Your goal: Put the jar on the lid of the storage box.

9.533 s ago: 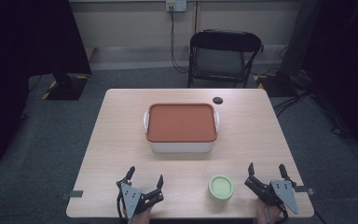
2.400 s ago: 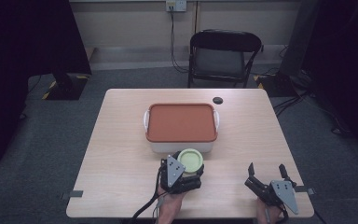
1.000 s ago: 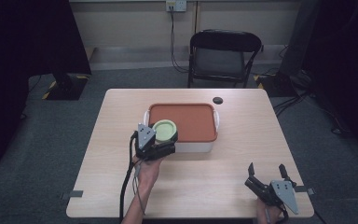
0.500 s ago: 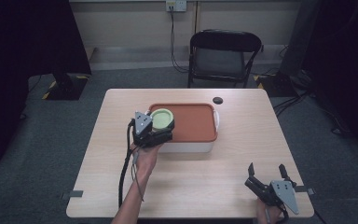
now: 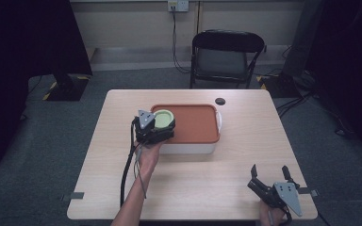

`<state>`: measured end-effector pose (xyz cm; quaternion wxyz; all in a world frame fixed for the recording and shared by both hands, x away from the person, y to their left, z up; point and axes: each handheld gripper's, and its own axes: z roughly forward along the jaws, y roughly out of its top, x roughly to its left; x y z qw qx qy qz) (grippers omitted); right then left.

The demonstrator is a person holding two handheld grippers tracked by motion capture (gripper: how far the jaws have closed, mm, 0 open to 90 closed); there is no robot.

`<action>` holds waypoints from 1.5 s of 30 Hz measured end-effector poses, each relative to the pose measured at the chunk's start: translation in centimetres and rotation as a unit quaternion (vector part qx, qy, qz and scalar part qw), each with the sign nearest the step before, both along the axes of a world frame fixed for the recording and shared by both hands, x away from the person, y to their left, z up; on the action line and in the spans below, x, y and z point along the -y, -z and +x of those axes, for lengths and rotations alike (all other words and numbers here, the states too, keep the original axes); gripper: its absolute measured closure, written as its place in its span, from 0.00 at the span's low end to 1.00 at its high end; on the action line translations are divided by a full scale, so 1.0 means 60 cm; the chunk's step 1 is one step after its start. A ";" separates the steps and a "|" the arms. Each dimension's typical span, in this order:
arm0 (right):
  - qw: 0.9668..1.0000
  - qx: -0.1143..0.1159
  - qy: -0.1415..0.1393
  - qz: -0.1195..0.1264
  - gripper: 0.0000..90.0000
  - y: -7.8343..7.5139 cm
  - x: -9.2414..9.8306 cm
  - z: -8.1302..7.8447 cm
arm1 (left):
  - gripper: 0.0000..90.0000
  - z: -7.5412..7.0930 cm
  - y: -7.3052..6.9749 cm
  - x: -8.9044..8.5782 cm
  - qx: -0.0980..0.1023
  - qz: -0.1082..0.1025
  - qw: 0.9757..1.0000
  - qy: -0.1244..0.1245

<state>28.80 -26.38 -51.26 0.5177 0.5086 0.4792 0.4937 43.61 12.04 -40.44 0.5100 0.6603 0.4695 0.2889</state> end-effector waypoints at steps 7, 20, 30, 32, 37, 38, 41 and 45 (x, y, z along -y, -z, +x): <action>1.000 0.000 0.000 0.000 0.00 0.000 0.000 0.000 | 0.12 0.002 0.004 0.003 -0.007 0.006 1.000 0.003; 1.000 0.000 0.000 0.000 0.00 0.000 0.000 0.000 | 0.04 -0.006 0.001 0.007 0.021 0.010 1.000 0.007; 1.000 0.000 0.000 0.000 0.00 0.000 0.000 0.000 | 0.00 -0.012 -0.005 0.004 0.036 -0.001 0.999 0.001; 1.000 0.000 0.000 0.000 0.00 0.000 0.000 0.000 | 0.00 -0.015 -0.006 0.004 0.038 -0.002 0.999 0.002; 1.000 0.000 0.000 0.000 0.00 0.000 0.000 0.000 | 0.00 -0.031 -0.012 0.001 0.051 -0.015 0.999 0.006; 1.000 0.000 0.000 0.000 0.00 0.000 0.000 0.000 | 0.00 -0.033 -0.012 0.001 0.053 -0.017 0.998 0.007; 1.000 0.000 0.000 0.000 0.00 0.000 0.000 0.000 | 0.00 -0.040 -0.012 -0.001 0.060 -0.020 0.998 0.008; 1.000 0.000 0.000 0.000 0.00 0.000 0.000 0.000 | 0.00 -0.049 -0.012 -0.003 0.070 -0.021 0.997 0.010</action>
